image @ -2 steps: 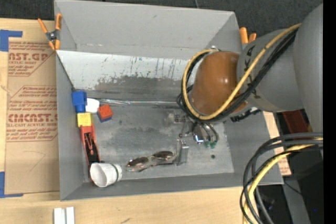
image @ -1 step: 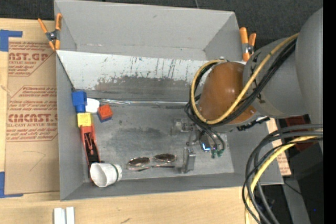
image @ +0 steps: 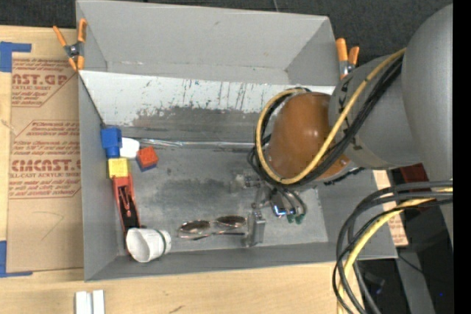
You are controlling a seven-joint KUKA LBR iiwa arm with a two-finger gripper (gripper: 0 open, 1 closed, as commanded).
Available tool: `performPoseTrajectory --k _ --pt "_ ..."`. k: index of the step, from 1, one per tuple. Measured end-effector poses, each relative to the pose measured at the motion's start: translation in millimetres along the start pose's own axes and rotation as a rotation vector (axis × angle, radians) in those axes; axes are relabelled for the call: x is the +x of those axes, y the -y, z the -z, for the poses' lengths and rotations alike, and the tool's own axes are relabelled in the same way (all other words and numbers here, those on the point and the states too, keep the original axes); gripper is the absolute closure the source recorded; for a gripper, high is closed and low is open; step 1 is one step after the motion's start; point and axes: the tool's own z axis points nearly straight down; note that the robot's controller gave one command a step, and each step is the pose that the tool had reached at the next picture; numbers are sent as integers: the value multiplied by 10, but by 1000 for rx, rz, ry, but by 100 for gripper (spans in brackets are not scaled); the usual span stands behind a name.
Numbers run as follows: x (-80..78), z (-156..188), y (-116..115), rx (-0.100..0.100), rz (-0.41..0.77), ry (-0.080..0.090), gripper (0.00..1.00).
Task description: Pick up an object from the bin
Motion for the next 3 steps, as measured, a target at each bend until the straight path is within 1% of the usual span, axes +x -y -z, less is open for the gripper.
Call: performPoseTrajectory --k 1,2,3 --pt "80 -44 -401 -5 83 -11 100" --pt "80 -44 -401 -5 83 -11 100" --pt "79 1576 -406 -5 61 -6 100"
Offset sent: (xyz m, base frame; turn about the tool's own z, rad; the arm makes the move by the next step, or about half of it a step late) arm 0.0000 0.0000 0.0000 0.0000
